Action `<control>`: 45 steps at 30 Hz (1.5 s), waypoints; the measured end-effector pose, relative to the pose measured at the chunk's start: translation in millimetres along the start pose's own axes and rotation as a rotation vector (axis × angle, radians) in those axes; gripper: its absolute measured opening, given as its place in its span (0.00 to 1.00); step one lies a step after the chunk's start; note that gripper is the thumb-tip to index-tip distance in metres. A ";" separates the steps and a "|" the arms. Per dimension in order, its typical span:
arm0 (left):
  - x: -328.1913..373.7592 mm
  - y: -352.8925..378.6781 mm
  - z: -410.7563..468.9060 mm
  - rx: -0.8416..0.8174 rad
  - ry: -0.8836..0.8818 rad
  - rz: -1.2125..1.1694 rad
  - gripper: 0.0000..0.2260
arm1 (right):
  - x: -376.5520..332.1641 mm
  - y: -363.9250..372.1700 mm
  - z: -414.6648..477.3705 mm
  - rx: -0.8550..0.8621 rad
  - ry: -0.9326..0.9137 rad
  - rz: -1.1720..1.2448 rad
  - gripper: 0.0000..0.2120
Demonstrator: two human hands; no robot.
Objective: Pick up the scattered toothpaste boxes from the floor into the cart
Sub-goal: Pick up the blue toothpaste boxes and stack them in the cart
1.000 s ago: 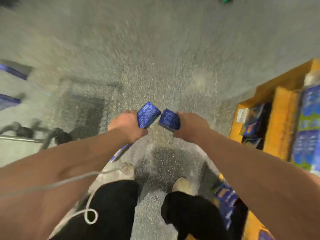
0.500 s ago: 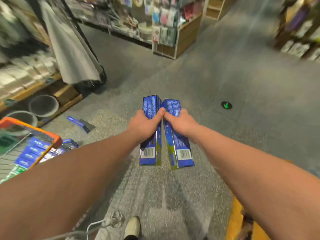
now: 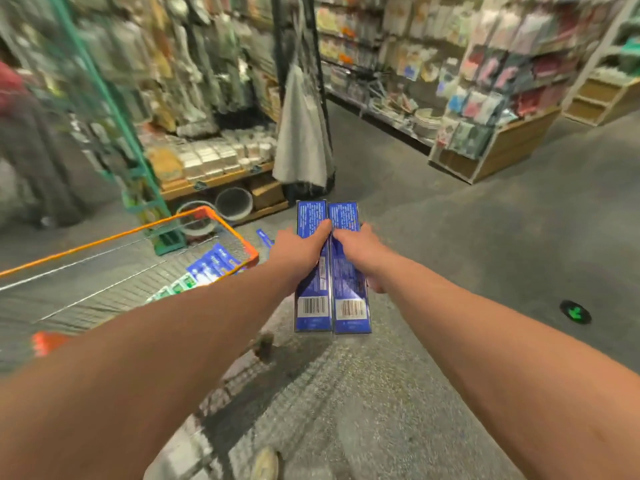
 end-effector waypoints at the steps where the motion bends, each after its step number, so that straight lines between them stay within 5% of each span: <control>1: -2.8 -15.1 2.9 0.001 -0.014 -0.011 0.21 | -1.3 16.3 10.1 -0.024 -0.012 -0.006 0.36; 5: -10.8 -74.6 29.3 0.012 -0.052 -0.052 0.31 | -31.7 73.9 11.9 -0.052 -0.034 -0.036 0.30; 14: -26.4 -188.9 120.4 -0.289 -0.176 -0.263 0.22 | -63.4 220.0 93.2 -0.105 0.007 0.051 0.39; 18: -32.4 -248.3 158.8 -0.187 -0.140 -0.300 0.22 | -92.4 285.6 82.9 -0.099 0.083 0.147 0.51; 21: -44.1 -279.8 180.7 -0.056 -0.173 -0.292 0.14 | -92.4 344.5 95.0 -0.270 0.174 0.055 0.67; 25: -62.5 -316.2 214.8 0.058 -0.245 -0.226 0.16 | -99.1 414.3 116.8 -0.541 0.171 -0.061 0.39; 29: -73.4 -350.3 242.7 0.040 -0.318 -0.173 0.14 | -99.8 479.5 149.1 -0.711 0.201 -0.111 0.36; 31: -81.6 -375.5 255.8 0.060 -0.375 -0.261 0.13 | -104.3 508.7 158.0 -0.780 0.207 -0.091 0.25; 35: -123.6 -430.9 269.7 0.253 -0.466 -0.457 0.17 | -104.4 570.3 161.3 -0.944 0.313 0.128 0.22; 38: -160.6 -427.7 265.3 0.193 -0.589 -0.567 0.24 | -96.2 614.4 152.5 -1.022 0.399 0.303 0.23; 41: -185.9 -419.2 266.9 0.153 -0.614 -0.736 0.28 | -74.0 646.0 142.7 -1.058 0.471 0.333 0.25; 45: -221.3 -441.7 276.8 0.332 -0.596 -0.707 0.28 | -42.8 676.7 144.4 -1.083 0.564 0.319 0.30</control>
Point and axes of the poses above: each hand's wrist, its own z-axis towards the middle knuckle, its own y-axis out of the palm, x = y × z, the point moved 9 cm from there along z, towards the middle knuckle, and after that the axes turned 7 degrees about -y, right-handed, at the moved point
